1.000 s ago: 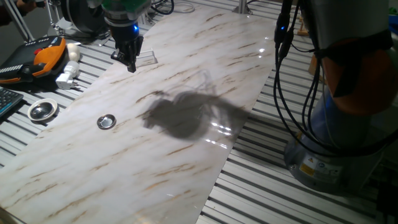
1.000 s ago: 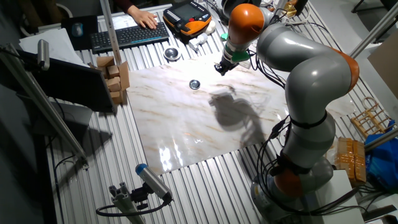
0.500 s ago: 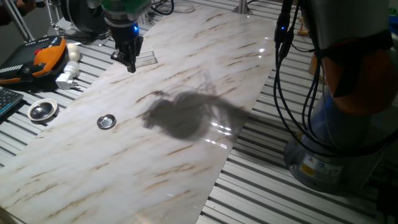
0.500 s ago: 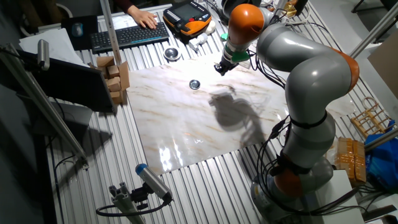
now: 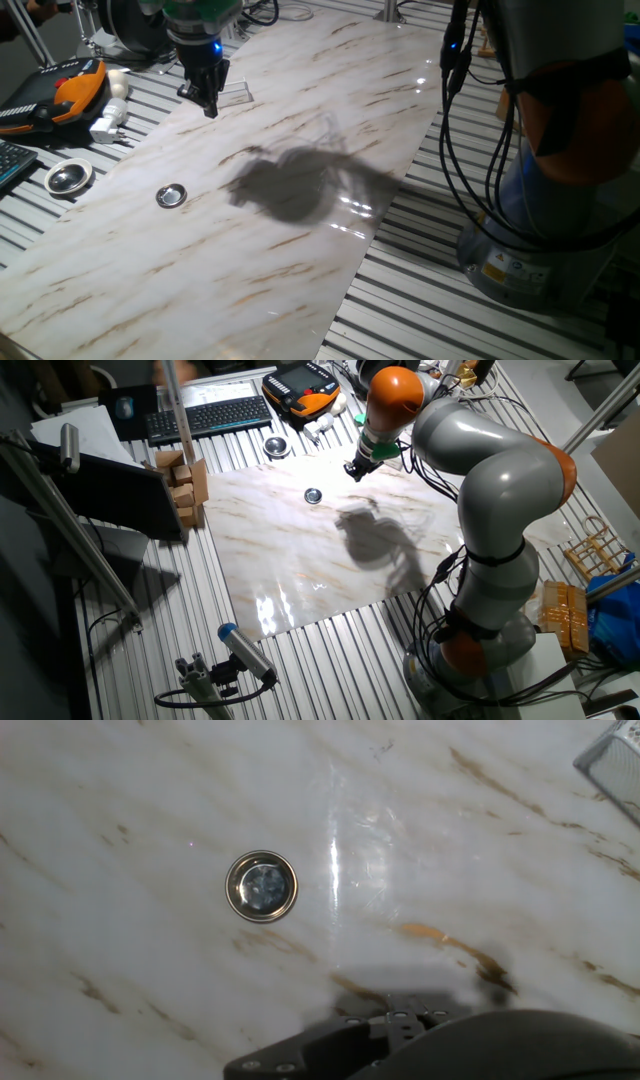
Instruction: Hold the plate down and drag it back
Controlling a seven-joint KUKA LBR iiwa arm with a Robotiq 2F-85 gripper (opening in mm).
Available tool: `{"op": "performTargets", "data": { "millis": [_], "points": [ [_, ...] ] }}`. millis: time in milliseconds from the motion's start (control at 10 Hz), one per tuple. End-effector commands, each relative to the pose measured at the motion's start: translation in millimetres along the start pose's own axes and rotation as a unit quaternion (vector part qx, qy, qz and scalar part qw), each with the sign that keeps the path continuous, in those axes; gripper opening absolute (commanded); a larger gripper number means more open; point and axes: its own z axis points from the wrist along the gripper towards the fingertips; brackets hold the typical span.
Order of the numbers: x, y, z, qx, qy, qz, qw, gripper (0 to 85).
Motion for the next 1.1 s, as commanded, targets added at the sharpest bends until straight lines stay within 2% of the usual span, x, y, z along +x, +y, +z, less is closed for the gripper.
{"op": "performTargets", "data": {
  "millis": [0, 1000],
  "points": [
    [0.1, 0.0, -0.1, -0.003, 0.001, 0.001, 1.0, 0.0],
    [-2.2, 3.3, 2.5, -0.002, -0.002, 0.002, 1.0, 0.0]
  ]
}}
